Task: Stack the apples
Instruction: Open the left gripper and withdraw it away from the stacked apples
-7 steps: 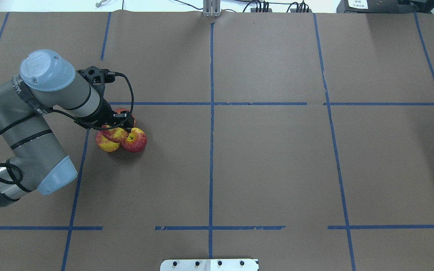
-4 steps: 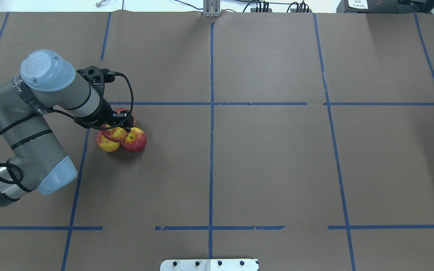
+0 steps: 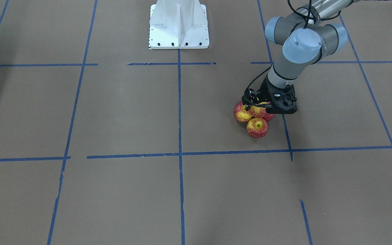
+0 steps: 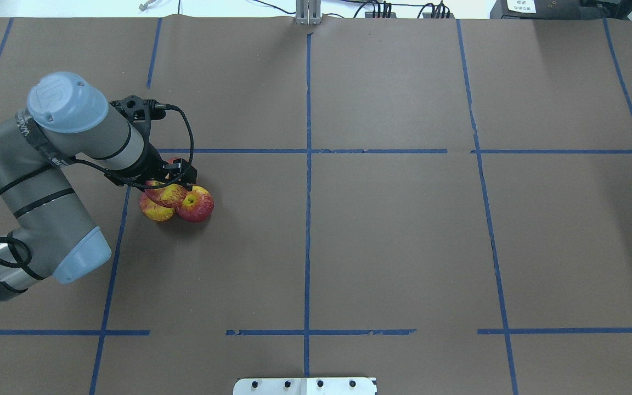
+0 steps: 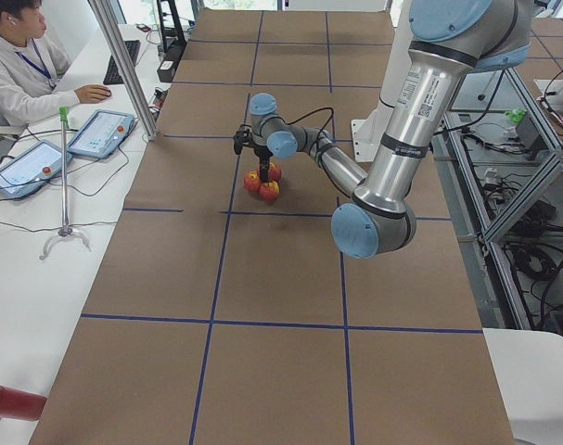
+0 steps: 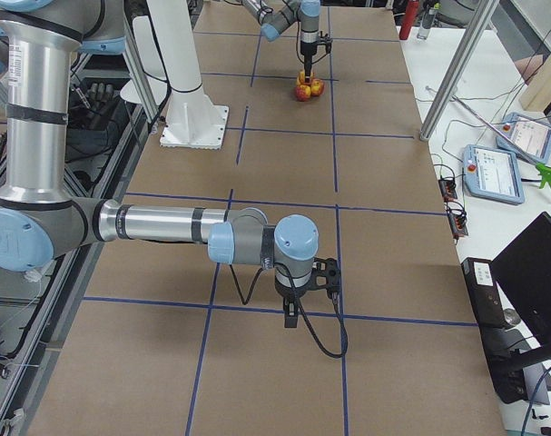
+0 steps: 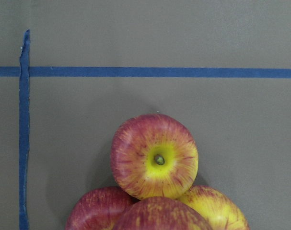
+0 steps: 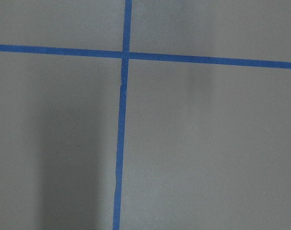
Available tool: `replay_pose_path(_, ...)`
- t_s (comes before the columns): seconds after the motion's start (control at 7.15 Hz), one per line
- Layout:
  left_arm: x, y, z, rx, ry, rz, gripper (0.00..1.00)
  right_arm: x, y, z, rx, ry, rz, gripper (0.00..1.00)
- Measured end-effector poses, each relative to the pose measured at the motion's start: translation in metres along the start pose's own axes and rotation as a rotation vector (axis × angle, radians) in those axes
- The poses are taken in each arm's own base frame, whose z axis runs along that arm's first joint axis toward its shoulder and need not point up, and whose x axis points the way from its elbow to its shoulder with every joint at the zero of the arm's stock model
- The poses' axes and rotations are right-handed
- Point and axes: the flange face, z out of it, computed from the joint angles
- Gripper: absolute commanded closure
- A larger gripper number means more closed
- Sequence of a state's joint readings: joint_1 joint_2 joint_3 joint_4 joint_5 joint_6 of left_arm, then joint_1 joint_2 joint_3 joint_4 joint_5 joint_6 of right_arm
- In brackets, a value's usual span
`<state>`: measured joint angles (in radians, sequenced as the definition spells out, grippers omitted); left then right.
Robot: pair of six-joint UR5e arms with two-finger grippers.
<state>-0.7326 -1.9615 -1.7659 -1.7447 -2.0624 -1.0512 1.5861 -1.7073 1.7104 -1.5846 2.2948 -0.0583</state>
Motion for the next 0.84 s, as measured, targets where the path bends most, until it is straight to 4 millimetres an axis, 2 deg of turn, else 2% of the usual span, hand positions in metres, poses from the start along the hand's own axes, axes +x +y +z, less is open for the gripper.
replay_pose_path(0.14, -0.001, 0.0, -0.013, 0.009, 0.002, -0.001, 0.01, 0.0, 0.0, 0.0, 0.0, 0.0, 0.0, 0.0)
replay_pose_path(0.42, -0.008, -0.001, -0.052, 0.031, -0.006, 0.003, 0.01, 0.0, 0.0, 0.0, 0.0, 0.0, 0.0, 0.0)
replay_pose_path(0.56, -0.021, 0.003, -0.064, 0.036, -0.012, 0.022, 0.01, 0.0, 0.0, 0.0, 0.0, 0.0, 0.0, 0.0)
replay_pose_path(0.7, -0.042, 0.008, -0.074, 0.042, -0.023, 0.051, 0.01, 0.0, 0.0, 0.0, 0.0, 0.0, 0.0, 0.0)
replay_pose_path(0.84, -0.076, 0.011, -0.083, 0.05, -0.044, 0.089, 0.01, 0.0, 0.0, 0.0, 0.0, 0.0, 0.0, 0.0)
